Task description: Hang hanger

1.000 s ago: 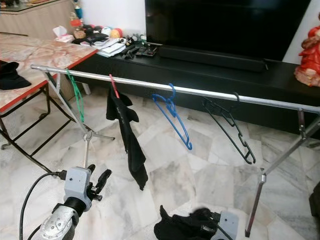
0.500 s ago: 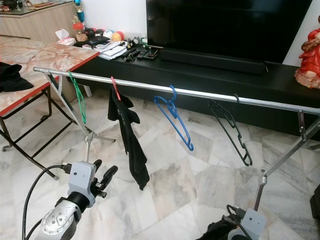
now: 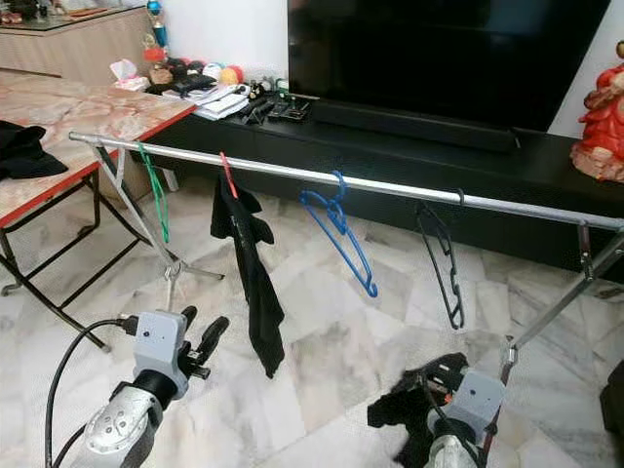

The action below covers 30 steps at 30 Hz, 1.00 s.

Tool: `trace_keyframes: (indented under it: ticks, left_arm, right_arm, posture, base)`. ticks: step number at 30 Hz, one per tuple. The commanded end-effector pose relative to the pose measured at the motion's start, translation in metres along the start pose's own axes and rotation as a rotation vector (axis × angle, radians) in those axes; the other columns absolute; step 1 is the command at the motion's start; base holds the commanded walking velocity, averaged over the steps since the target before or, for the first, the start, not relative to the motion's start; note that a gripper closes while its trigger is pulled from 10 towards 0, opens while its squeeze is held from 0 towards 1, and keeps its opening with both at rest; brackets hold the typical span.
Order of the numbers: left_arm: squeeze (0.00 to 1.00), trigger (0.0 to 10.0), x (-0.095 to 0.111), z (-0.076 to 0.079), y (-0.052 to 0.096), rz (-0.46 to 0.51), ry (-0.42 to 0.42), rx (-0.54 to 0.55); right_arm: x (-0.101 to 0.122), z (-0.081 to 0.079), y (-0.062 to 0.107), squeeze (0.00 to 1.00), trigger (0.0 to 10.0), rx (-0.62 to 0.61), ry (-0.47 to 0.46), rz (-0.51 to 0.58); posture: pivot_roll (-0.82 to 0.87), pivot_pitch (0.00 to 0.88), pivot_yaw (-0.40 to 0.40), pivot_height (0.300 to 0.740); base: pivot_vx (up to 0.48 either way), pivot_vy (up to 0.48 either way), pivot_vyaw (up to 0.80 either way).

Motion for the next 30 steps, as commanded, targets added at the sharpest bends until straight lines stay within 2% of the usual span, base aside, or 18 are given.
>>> trace_keyframes:
  ticks: [1, 6, 10, 18, 23, 26, 30]
  left_arm:
    - [0.00, 10.0, 0.001, 0.000, -0.001, -0.007, 0.016, 0.000]
    - [0.00, 10.0, 0.004, -0.002, -0.003, 0.003, 0.021, 0.020]
    - [0.00, 10.0, 0.006, -0.002, -0.003, 0.009, 0.019, 0.022]
    - [0.00, 10.0, 0.005, -0.017, 0.003, 0.001, 0.012, 0.060]
    - [0.00, 10.0, 0.007, -0.018, 0.003, 0.002, -0.023, 0.072]
    - [0.00, 10.0, 0.007, -0.014, 0.002, 0.002, -0.007, 0.064]
    - [0.00, 10.0, 0.008, -0.015, 0.002, 0.003, 0.004, 0.072]
  right_arm:
    - [0.006, 0.000, -0.002, 0.00, 10.0, -0.005, -0.014, 0.019]
    - [0.013, -0.002, -0.004, 0.00, 10.0, 0.010, -0.018, 0.021]
    - [0.016, 0.000, -0.005, 0.00, 10.0, 0.010, -0.018, 0.024]
    - [0.018, 0.001, -0.007, 0.00, 10.0, 0.017, -0.017, 0.019]
    - [0.016, -0.001, -0.007, 0.00, 10.0, 0.022, -0.017, 0.005]
    - [0.015, -0.002, -0.007, 0.00, 10.0, 0.024, -0.016, 0.000]
    - [0.014, -0.004, -0.008, 0.00, 10.0, 0.052, 0.003, -0.003]
  posture:
    - [-0.02, 0.000, 0.006, 0.740]
    - [-0.01, 0.005, 0.002, 0.740]
    - [-0.01, 0.016, -0.009, 0.740]
    - [0.00, 0.029, -0.016, 0.740]
    - [0.00, 0.043, -0.017, 0.740]
    - [0.00, 0.046, -0.017, 0.740]
    - [0.01, 0.051, -0.016, 0.740]
  base:
    - [0.000, 0.000, -0.80]
    - [0.000, 0.000, -0.80]
    - [0.000, -0.341, -0.80]
    - [0.000, 0.000, -0.80]
    - [0.000, -0.152, -0.80]
    - [0.000, -0.454, -0.80]
    - [0.000, 0.000, -0.50]
Point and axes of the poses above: a point about 5 cm out from each wrist's last joint towards the gripper, its own y axis pointing back from the gripper into the wrist, its own x axis along the axis of the wrist's last joint, z = x × y, the point moved 4 cm from there along -y, pointing out of the wrist towards the gripper, and after that the axes turned 1 degree about -y, right-handed, at the moved point
